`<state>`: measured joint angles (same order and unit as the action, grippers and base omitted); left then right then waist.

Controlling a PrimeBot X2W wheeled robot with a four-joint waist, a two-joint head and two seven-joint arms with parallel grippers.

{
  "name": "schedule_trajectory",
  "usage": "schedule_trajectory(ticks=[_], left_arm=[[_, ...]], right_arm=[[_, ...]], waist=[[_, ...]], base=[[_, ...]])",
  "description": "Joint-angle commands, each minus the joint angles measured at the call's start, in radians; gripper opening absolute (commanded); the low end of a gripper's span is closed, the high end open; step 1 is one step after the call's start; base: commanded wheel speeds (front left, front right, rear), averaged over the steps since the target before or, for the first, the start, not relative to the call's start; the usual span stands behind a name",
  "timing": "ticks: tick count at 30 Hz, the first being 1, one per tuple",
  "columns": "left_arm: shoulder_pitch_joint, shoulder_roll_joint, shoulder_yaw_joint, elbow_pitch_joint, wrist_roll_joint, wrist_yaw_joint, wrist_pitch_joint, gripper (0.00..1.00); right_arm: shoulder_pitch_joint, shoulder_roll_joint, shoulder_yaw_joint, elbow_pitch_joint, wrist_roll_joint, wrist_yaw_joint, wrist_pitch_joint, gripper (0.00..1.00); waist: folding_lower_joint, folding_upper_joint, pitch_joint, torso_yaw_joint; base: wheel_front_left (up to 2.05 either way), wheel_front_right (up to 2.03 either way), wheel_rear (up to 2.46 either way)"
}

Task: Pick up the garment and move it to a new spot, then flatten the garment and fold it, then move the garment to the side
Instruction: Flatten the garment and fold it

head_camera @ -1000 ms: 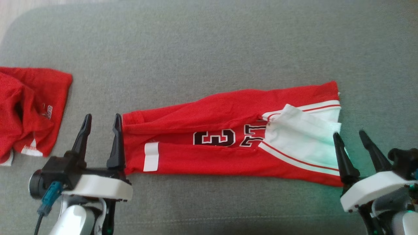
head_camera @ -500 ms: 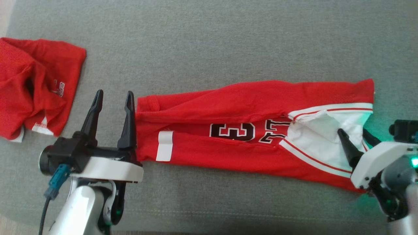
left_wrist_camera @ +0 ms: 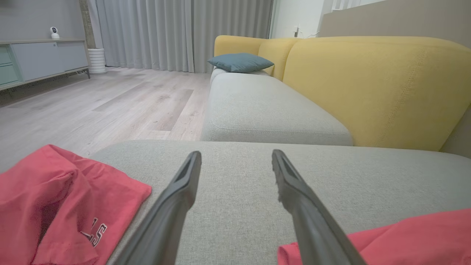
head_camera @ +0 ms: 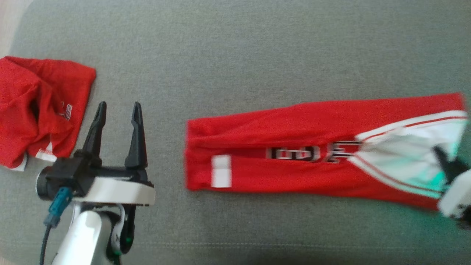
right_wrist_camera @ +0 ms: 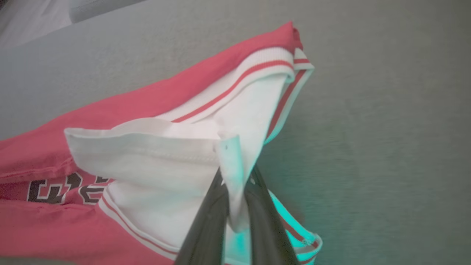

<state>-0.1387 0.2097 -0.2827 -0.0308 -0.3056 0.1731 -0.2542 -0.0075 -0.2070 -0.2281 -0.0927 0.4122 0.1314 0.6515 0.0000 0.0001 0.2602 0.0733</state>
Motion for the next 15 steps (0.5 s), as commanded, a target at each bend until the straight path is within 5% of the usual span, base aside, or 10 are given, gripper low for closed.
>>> schedule_trajectory(ticks=[1, 8, 15], left_arm=[[-0.004, 0.007, 0.039, -0.031, 0.009, -0.007, -0.008, 1.00], [0.001, -0.012, 0.043, -0.028, 0.016, -0.022, -0.008, 1.00], [0.014, -0.020, 0.053, -0.022, 0.021, -0.031, -0.008, 1.00]], right_arm=[[-0.004, -0.048, -0.010, -0.047, -0.004, -0.001, -0.003, 0.00], [-0.004, -0.134, -0.064, -0.019, -0.008, -0.001, -0.020, 0.00], [-0.074, -0.106, 0.085, -0.155, 0.019, -0.001, 0.042, 0.00]], waist=[[0.0000, -0.0001, -0.008, -0.006], [0.0000, -0.0001, -0.026, -0.007], [0.0000, -0.0001, -0.053, -0.015]], base=[[0.00, 0.00, 0.00], [0.00, 0.00, 0.00], [0.00, 0.00, 0.00]])
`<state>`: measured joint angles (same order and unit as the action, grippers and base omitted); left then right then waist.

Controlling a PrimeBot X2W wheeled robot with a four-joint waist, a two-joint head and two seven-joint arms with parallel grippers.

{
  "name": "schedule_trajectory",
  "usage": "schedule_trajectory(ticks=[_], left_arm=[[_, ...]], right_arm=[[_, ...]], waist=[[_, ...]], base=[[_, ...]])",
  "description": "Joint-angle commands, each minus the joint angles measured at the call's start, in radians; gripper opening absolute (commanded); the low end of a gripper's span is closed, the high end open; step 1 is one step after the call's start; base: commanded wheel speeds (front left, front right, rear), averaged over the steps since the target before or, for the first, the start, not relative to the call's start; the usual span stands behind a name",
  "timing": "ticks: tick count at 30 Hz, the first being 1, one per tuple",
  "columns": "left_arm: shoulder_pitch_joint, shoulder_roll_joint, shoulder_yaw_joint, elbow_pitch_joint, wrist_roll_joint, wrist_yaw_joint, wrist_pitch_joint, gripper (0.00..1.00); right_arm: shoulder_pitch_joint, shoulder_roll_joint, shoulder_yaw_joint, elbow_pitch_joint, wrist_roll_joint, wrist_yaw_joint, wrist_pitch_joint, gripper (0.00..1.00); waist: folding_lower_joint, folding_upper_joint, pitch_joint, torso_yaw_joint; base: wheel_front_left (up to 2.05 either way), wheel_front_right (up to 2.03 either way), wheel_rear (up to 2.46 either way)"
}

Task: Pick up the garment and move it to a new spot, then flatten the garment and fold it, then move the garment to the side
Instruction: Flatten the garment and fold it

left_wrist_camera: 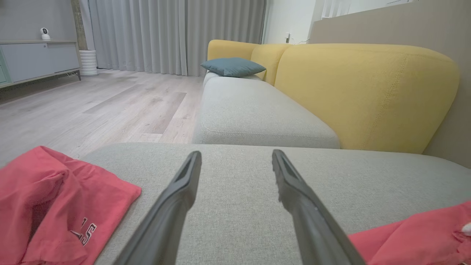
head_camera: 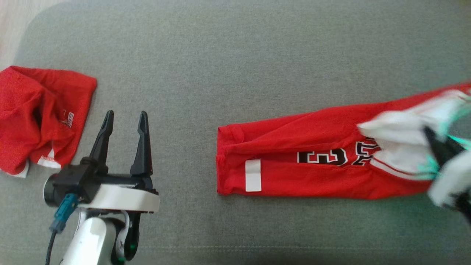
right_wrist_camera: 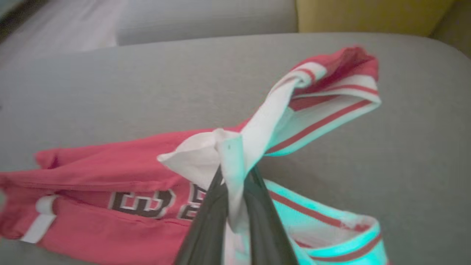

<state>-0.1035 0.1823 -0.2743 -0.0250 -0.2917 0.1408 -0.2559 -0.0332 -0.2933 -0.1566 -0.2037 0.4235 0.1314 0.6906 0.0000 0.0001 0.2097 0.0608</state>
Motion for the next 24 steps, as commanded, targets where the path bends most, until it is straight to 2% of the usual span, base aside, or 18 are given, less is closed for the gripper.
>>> schedule_trajectory(ticks=[1, 5, 9, 13, 19, 20, 21, 22, 24], left_arm=[[-0.019, 0.007, 0.045, -0.026, 0.008, 0.000, -0.006, 1.00], [-0.017, 0.001, 0.040, -0.021, 0.010, -0.006, -0.006, 1.00], [-0.026, -0.008, 0.029, -0.015, 0.011, -0.017, -0.006, 1.00], [-0.034, -0.018, 0.019, -0.007, 0.012, -0.028, -0.006, 1.00], [-0.043, -0.035, 0.007, 0.006, 0.017, -0.040, -0.006, 1.00], [-0.043, -0.037, 0.008, 0.008, 0.017, -0.042, -0.006, 1.00], [-0.043, -0.038, 0.009, 0.009, 0.018, -0.043, -0.006, 1.00], [-0.044, -0.039, 0.010, 0.011, 0.019, -0.044, -0.006, 1.00], [-0.043, -0.040, 0.011, 0.013, 0.021, -0.045, -0.006, 1.00]], right_arm=[[-0.064, -0.013, 0.049, -0.066, 0.011, -0.001, 0.017, 0.00], [-0.130, 0.049, 0.208, -0.106, 0.054, -0.001, 0.059, 0.00], [-0.176, 0.145, 0.347, -0.047, 0.109, -0.001, 0.068, 0.00], [-0.202, 0.221, 0.430, 0.068, 0.159, -0.001, 0.017, 0.00], [-0.234, 0.242, 0.525, 0.251, 0.244, -0.001, -0.134, 0.00], [-0.241, 0.242, 0.548, 0.275, 0.257, -0.001, -0.158, 0.16], [-0.250, 0.243, 0.569, 0.297, 0.267, -0.001, -0.182, 0.48], [-0.260, 0.243, 0.590, 0.313, 0.285, -0.001, -0.210, 1.00], [-0.271, 0.243, 0.609, 0.326, 0.298, -0.001, -0.239, 1.00]], waist=[[0.0000, -0.0001, -0.006, -0.004], [0.0000, -0.0001, -0.016, -0.003], [0.0000, -0.0001, -0.014, 0.015], [0.0000, -0.0001, -0.007, 0.038], [0.0000, -0.0001, 0.003, 0.067], [0.0000, -0.0001, 0.004, 0.069], [0.0000, -0.0001, 0.006, 0.070], [0.0000, -0.0001, 0.007, 0.070], [0.0000, -0.0001, 0.007, 0.069]], base=[[0.00, 0.00, 0.00], [0.00, 0.00, 0.00], [0.00, 0.00, 0.00], [0.00, 0.00, 0.00], [0.00, 0.00, 0.00], [0.00, 0.00, 0.00], [0.00, 0.00, 0.00], [0.00, 0.00, 0.00], [0.00, 0.00, 0.00]])
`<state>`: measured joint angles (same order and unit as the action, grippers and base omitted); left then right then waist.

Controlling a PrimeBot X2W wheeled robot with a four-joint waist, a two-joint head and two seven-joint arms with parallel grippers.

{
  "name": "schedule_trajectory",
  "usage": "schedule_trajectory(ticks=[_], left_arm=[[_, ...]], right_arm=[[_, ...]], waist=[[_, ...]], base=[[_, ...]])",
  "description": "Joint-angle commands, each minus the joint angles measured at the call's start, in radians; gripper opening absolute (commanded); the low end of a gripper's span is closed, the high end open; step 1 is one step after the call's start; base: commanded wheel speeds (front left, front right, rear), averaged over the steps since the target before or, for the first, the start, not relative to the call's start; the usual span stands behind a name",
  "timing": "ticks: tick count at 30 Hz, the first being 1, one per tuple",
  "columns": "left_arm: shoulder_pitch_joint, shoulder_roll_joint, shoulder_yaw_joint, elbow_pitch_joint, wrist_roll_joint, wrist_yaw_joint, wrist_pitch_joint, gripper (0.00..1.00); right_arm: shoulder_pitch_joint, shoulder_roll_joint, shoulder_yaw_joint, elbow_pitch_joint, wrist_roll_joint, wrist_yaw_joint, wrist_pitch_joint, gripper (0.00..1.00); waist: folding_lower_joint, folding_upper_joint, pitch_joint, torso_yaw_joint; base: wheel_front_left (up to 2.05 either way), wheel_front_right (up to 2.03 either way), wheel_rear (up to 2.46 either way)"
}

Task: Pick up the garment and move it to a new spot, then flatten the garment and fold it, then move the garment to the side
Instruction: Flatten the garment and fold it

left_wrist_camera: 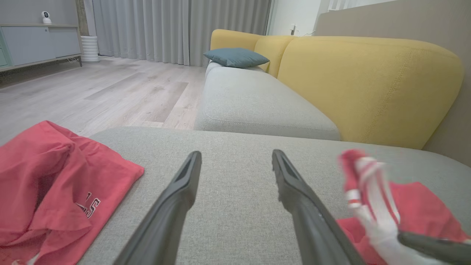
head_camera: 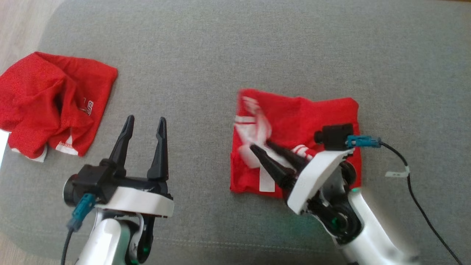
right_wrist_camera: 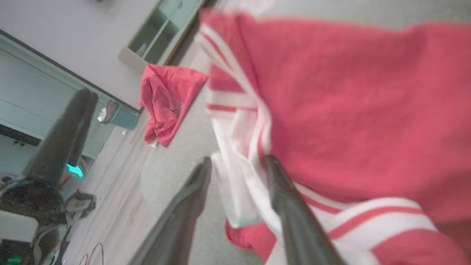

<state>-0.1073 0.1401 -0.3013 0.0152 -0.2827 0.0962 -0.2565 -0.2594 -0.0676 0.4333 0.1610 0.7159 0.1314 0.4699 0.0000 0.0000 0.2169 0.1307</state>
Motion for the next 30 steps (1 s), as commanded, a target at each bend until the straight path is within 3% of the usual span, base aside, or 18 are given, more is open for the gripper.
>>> schedule_trajectory(ticks=[1, 8, 14, 16, 22, 30], left_arm=[[-0.039, 0.001, 0.038, -0.025, 0.013, -0.001, -0.005, 1.00], [-0.036, -0.003, 0.042, -0.019, 0.022, -0.004, -0.005, 1.00], [-0.031, 0.008, 0.057, -0.025, 0.040, 0.005, -0.005, 1.00], [-0.027, 0.014, 0.068, -0.032, 0.044, 0.010, -0.005, 1.00], [-0.014, 0.031, 0.091, -0.049, 0.055, 0.022, -0.005, 1.00], [0.028, 0.058, 0.104, -0.060, 0.077, 0.035, -0.005, 1.00]], right_arm=[[-0.056, 0.017, 0.033, -0.030, 0.014, -0.001, -0.056, 1.00], [-0.131, 0.017, 0.077, -0.037, -0.015, -0.001, -0.317, 1.00], [-0.130, -0.012, -0.056, -0.119, -0.215, -0.001, -0.481, 1.00], [-0.071, -0.039, -0.171, -0.161, -0.303, -0.001, -0.487, 1.00], [0.090, -0.076, -0.381, -0.253, -0.418, -0.001, -0.468, 1.00], [0.252, -0.055, -0.481, -0.341, -0.495, -0.001, -0.437, 1.00]], waist=[[0.0000, 0.0000, 0.000, -0.002], [0.0000, 0.0000, -0.003, -0.018], [0.0000, 0.0000, -0.008, -0.045], [0.0000, 0.0000, -0.009, -0.061], [0.0000, 0.0000, -0.014, -0.093], [0.0000, 0.0000, -0.041, -0.126]], base=[[0.00, 0.00, 0.00], [0.00, 0.00, 0.00], [0.00, 0.00, 0.00], [0.00, 0.00, 0.00], [0.00, 0.00, 0.00], [0.00, 0.00, 0.00]])
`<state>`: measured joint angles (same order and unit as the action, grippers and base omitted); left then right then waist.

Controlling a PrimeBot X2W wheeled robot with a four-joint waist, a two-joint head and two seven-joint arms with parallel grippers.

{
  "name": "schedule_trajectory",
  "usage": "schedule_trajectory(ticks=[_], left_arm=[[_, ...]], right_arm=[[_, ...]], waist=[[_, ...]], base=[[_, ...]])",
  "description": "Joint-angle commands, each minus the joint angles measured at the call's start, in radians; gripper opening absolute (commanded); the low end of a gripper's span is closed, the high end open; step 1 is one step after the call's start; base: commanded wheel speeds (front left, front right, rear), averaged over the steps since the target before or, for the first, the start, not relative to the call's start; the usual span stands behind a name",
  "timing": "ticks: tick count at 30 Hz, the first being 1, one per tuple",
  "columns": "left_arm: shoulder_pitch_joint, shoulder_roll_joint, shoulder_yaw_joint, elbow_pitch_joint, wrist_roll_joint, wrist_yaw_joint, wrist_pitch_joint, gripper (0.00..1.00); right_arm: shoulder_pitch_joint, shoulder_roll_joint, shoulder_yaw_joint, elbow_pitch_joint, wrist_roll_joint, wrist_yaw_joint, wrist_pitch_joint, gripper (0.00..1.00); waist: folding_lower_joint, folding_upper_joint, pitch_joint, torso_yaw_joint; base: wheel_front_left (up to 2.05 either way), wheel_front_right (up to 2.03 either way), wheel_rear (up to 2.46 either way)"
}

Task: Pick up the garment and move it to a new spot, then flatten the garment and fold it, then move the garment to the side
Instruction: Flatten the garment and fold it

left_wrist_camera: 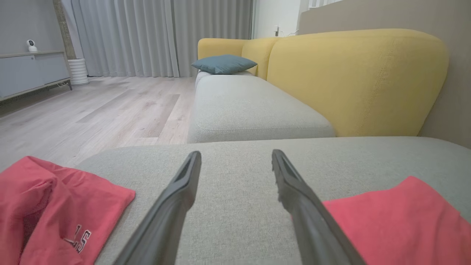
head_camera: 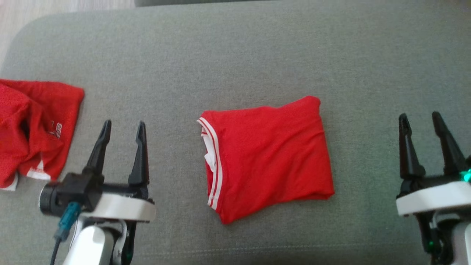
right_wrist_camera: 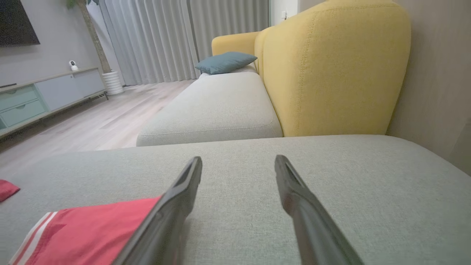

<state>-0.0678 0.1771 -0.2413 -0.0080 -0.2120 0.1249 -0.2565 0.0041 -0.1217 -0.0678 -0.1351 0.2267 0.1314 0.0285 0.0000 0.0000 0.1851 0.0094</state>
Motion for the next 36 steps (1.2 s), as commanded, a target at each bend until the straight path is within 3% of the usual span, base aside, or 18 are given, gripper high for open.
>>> schedule_trajectory(ticks=[1, 23, 36], left_arm=[[-0.003, 0.022, 0.043, -0.037, 0.006, 0.007, -0.005, 1.00], [0.138, 0.034, 0.014, -0.003, -0.001, 0.028, 0.005, 1.00], [0.160, 0.047, 0.011, -0.008, -0.005, 0.042, 0.016, 1.00]], right_arm=[[-0.001, 0.005, 0.019, -0.051, -0.008, -0.001, 0.008, 1.00], [0.154, 0.023, 0.068, -0.089, -0.029, -0.001, 0.070, 1.00], [0.193, 0.027, 0.067, -0.118, -0.033, -0.001, 0.085, 1.00]], waist=[[0.0000, 0.0000, -0.016, -0.008], [0.0000, 0.0000, -0.171, 0.003], [0.0000, 0.0000, -0.198, -0.002]], base=[[0.00, 0.00, 0.00], [0.00, 0.00, 0.00], [0.00, 0.00, 0.00]])
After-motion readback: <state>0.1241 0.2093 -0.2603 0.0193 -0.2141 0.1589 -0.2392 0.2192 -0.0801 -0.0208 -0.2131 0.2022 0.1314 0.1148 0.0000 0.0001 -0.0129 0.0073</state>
